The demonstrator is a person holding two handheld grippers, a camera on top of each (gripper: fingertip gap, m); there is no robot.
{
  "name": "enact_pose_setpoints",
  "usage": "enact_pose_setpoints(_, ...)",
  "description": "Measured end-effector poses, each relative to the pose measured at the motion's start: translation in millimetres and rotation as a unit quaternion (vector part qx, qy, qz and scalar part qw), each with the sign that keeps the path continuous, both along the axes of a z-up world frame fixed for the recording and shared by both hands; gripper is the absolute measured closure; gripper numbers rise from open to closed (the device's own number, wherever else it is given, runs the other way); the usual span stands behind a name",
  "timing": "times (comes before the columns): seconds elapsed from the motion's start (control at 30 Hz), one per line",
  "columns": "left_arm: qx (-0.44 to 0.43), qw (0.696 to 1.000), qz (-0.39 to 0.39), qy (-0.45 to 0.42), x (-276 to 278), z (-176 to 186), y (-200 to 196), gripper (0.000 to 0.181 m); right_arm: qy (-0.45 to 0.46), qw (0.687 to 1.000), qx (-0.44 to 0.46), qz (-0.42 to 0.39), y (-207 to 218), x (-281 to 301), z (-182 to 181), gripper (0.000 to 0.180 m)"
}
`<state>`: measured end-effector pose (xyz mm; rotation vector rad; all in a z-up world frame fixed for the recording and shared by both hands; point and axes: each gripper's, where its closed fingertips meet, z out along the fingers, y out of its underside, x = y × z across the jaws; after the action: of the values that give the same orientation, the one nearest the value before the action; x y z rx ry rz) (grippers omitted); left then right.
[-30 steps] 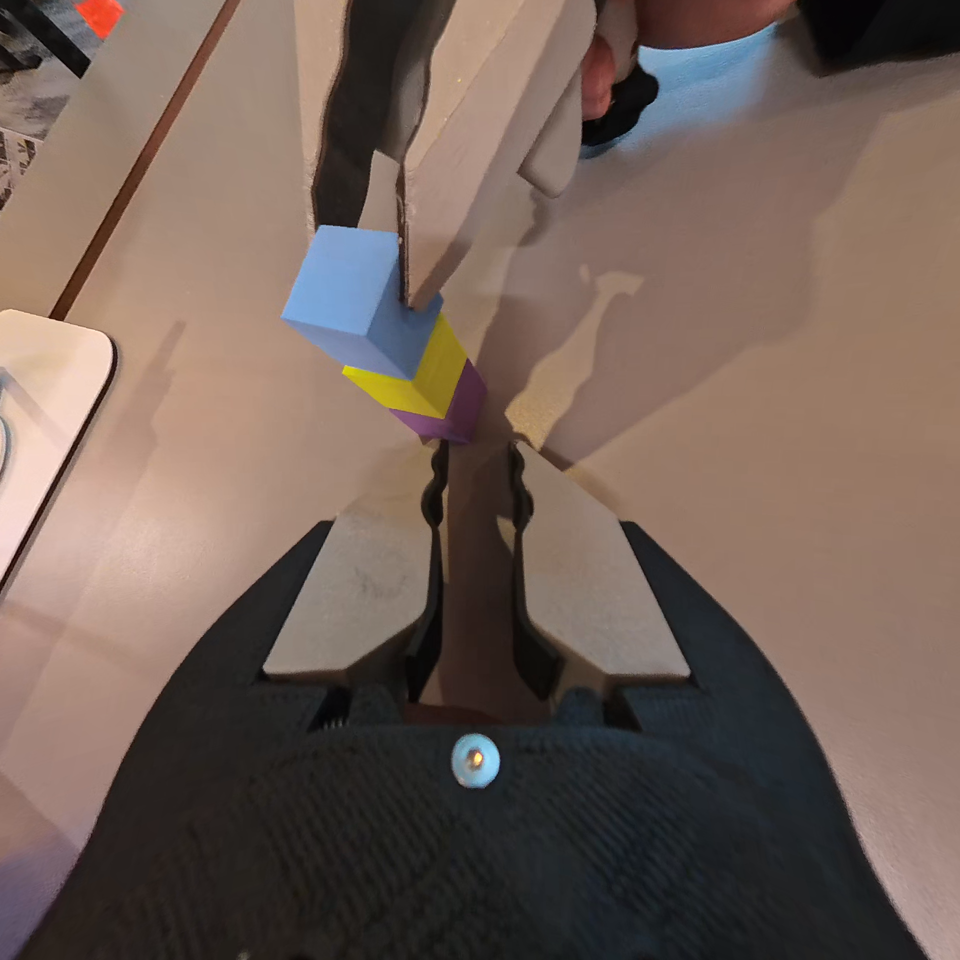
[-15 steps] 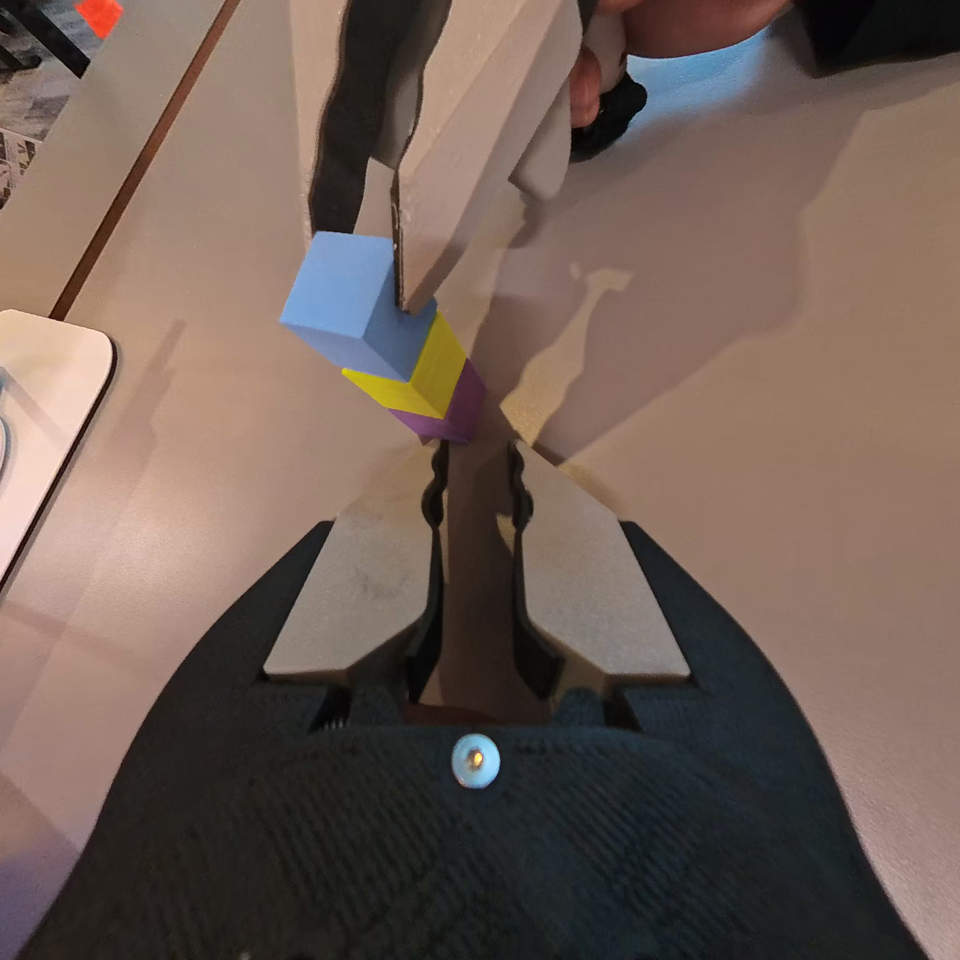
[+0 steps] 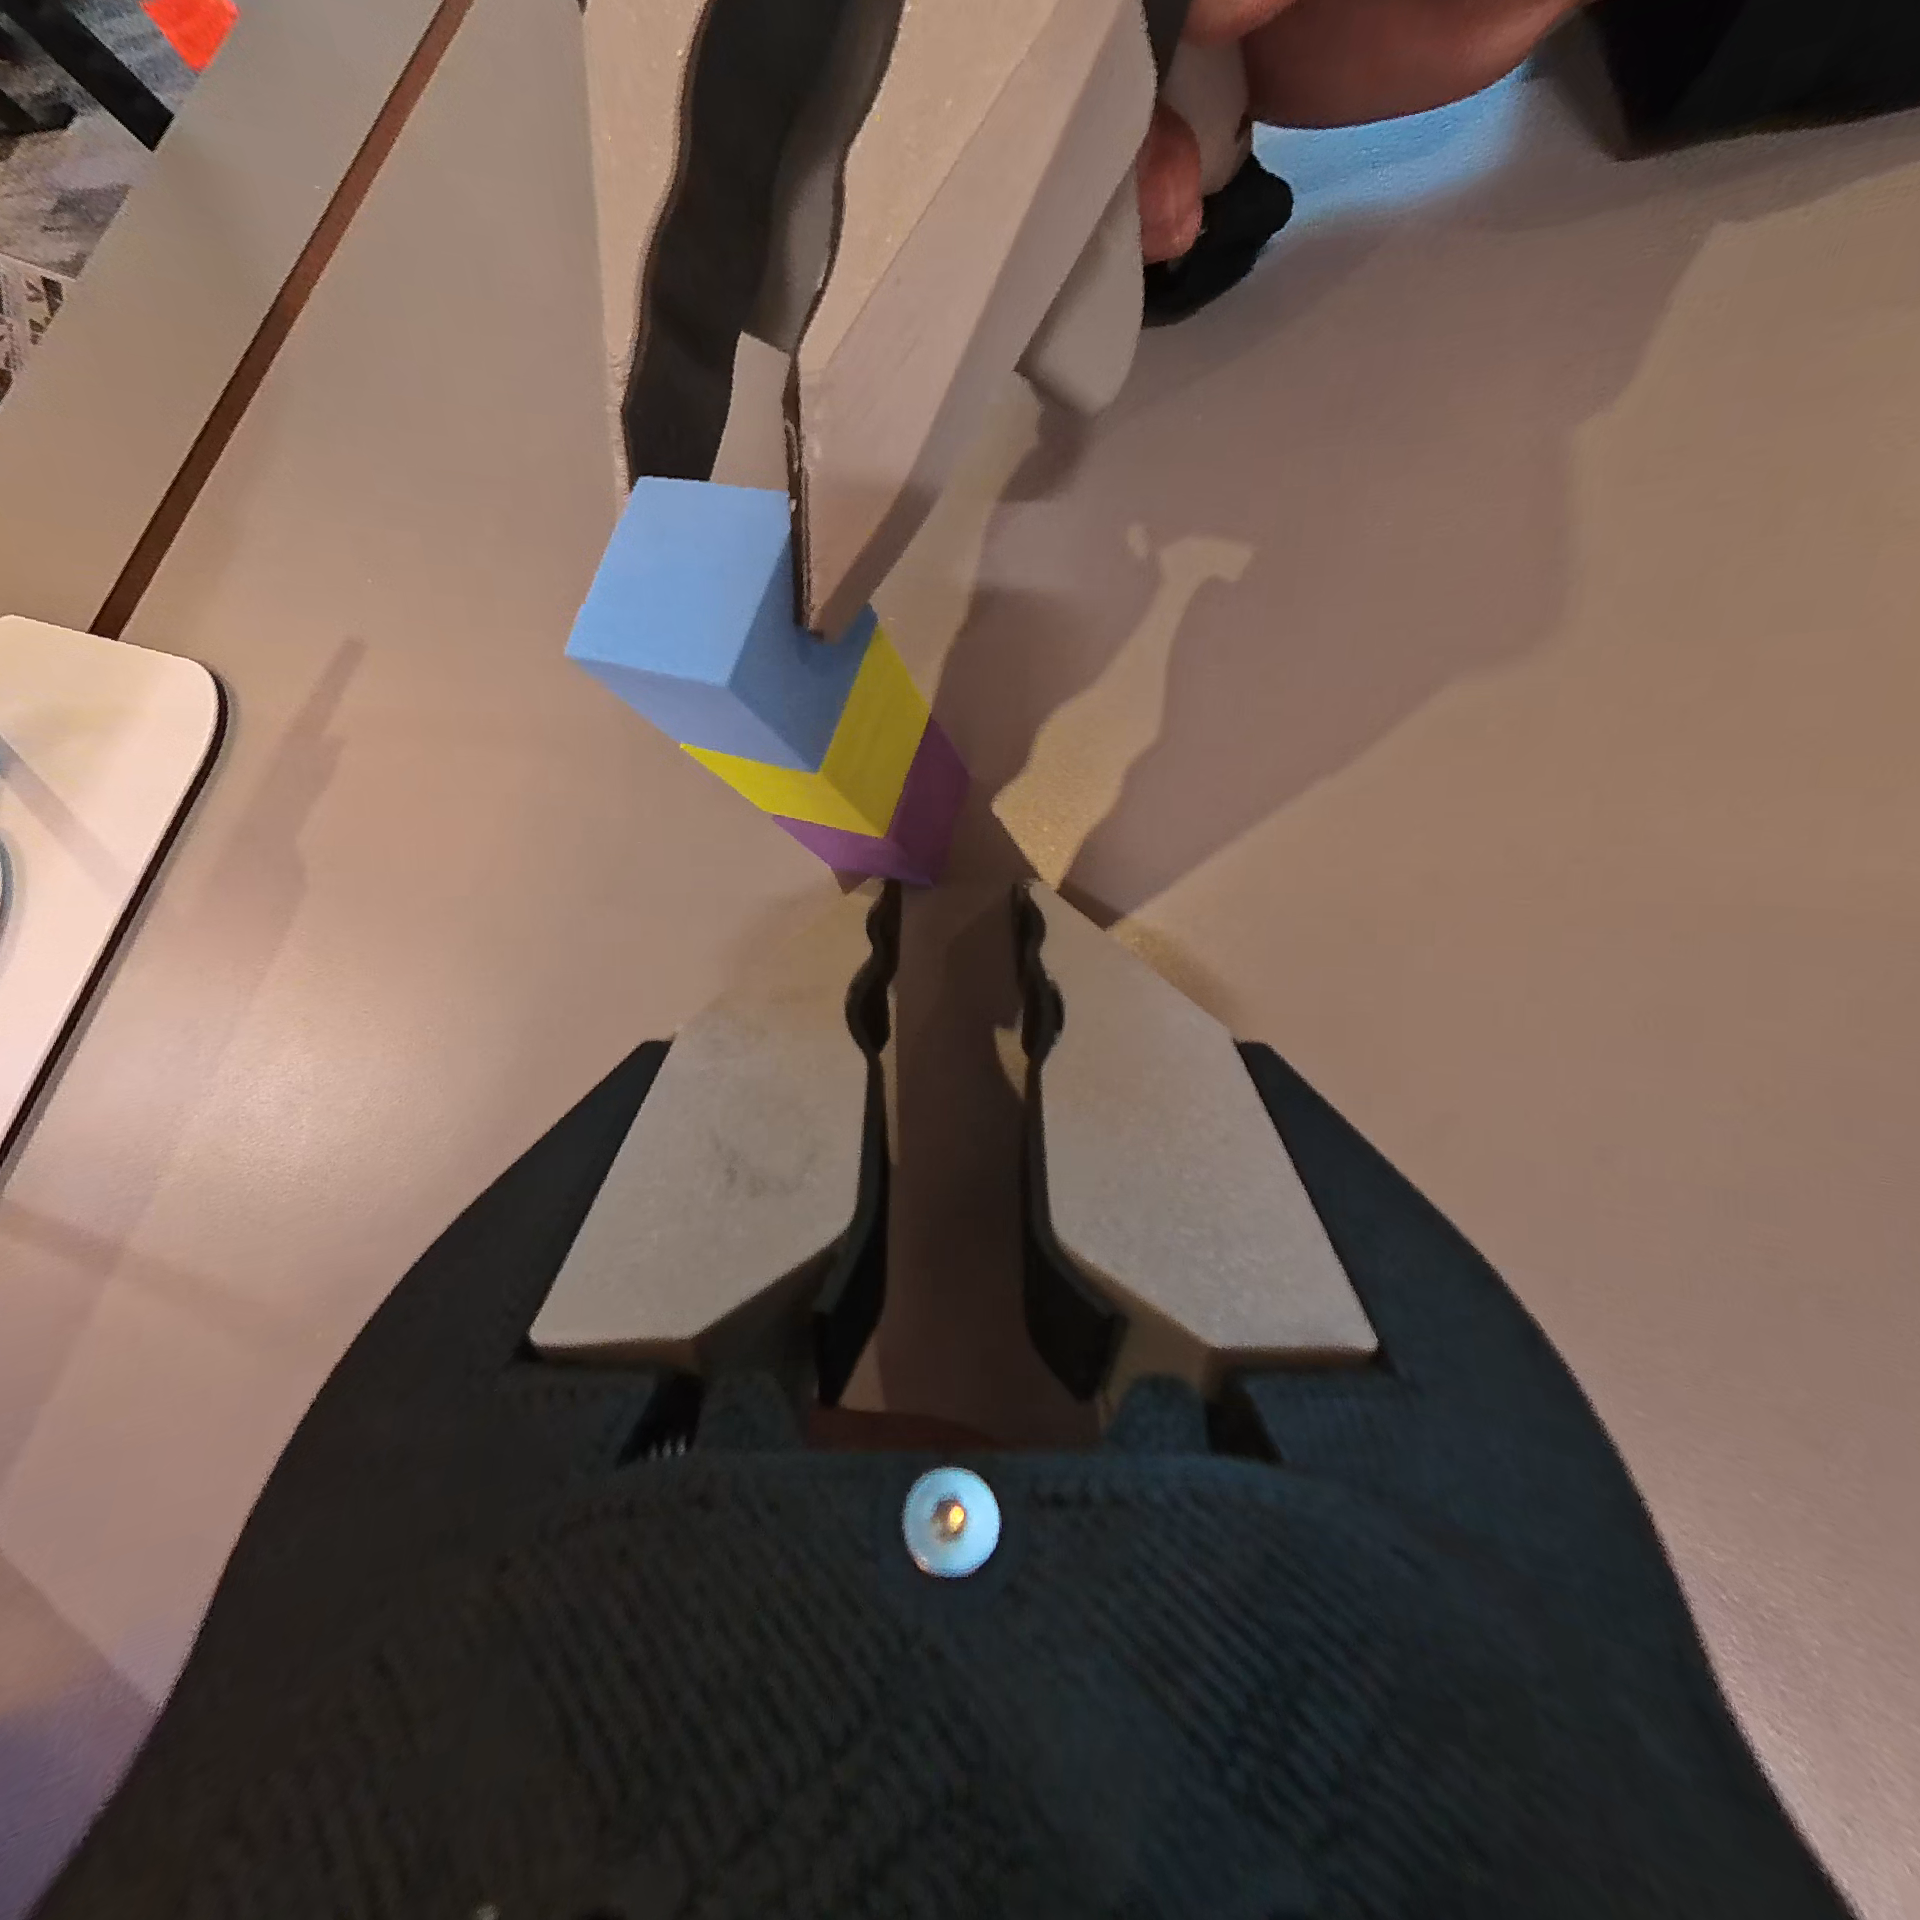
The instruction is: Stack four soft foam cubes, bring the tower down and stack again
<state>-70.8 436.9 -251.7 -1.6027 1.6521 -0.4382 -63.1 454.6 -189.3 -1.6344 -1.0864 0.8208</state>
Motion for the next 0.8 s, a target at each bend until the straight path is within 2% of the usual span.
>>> enact_pose_setpoints(0.2,-0.001,1.000,0.003,-0.001,-0.8,0.3,0.6,0.159,0.021,1.000,-0.011,-0.005,1.5,2.0,4.8,0.137)
enact_pose_setpoints(0.57,-0.007,1.000,0.026,-0.009,-7.1,3.8,8.7,0.141,0.066,0.997,-0.004,-0.031,5.7,11.5,21.6,0.123)
enact_pose_setpoints(0.8,-0.011,0.996,0.068,-0.052,-13.1,24.2,20.8,0.132,0.102,0.993,0.010,-0.060,9.6,25.8,36.2,0.116)
